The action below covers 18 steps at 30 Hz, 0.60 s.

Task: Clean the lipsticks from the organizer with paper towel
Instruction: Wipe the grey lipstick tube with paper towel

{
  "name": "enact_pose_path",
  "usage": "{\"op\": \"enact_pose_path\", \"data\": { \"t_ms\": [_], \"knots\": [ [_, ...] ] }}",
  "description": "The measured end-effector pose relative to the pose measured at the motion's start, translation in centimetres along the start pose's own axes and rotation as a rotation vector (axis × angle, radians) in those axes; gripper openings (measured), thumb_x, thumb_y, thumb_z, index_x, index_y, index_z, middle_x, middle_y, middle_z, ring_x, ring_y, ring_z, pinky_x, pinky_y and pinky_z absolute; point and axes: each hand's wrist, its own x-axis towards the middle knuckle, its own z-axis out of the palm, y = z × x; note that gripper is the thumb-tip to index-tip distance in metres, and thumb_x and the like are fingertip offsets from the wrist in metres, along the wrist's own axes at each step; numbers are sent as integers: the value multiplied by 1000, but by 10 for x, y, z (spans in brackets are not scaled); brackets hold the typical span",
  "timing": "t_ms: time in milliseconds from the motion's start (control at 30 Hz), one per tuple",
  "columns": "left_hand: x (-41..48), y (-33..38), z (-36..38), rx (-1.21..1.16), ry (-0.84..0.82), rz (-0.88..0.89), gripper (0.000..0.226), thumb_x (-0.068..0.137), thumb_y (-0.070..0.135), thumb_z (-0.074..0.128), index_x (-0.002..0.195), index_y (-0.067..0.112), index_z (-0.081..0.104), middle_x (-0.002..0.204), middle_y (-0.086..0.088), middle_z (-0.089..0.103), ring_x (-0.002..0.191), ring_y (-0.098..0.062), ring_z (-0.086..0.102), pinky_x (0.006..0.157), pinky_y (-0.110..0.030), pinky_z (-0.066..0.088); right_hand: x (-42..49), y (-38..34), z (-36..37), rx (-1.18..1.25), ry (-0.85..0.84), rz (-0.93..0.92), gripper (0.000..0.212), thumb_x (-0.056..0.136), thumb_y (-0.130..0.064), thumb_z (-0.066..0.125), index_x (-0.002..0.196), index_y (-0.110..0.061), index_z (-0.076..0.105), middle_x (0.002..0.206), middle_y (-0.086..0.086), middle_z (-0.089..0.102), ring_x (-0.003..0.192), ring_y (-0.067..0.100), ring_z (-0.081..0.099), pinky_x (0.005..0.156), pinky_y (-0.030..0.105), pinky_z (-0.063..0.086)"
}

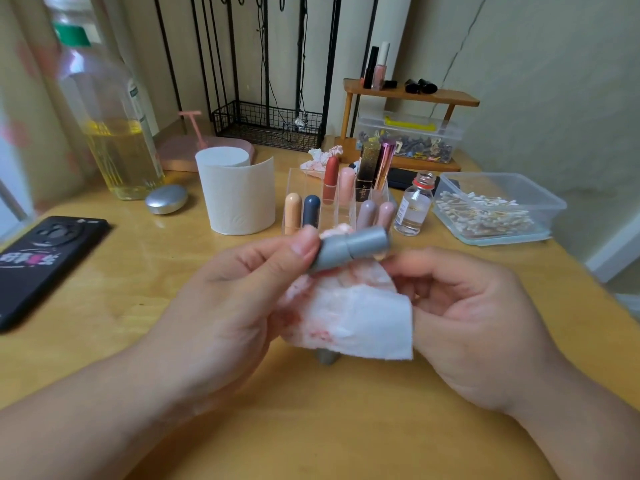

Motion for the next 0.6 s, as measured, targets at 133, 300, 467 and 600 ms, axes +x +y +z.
{"op": "enact_pose_path", "data": {
  "t_ms": [133,300,467,600],
  "knots": [
    [12,7,-10,-119,219,99,41,94,35,54,108,2,74,110,-27,70,104,-41,68,88,-49,56,1,3,0,-182,-58,193,50,67,-21,88,111,-28,67,87,8,65,55,8,49,52,15,42],
    [21,4,-23,-92,363,124,40,94,32,60,115,-1,68,116,-35,64,108,-46,63,100,-61,44,1,0,18,-568,-205,280,47,63,-39,91,101,-29,66,72,-5,53,47,3,42,45,20,34],
    [21,-3,-27,-33,301,59,36,83,28,69,103,-3,70,89,-23,62,81,-31,57,75,-37,44,0,12,26,-623,-243,261,19,73,-30,85,82,-23,70,76,-15,55,58,2,47,57,14,38],
    [18,-8,-25,-80,141,-38,15,83,20,66,87,7,72,64,-3,59,55,-12,53,58,-20,45,4,2,-2,-494,-241,369,15,76,-23,85,79,-18,72,58,-10,54,50,5,43,50,21,39]
  ]
}}
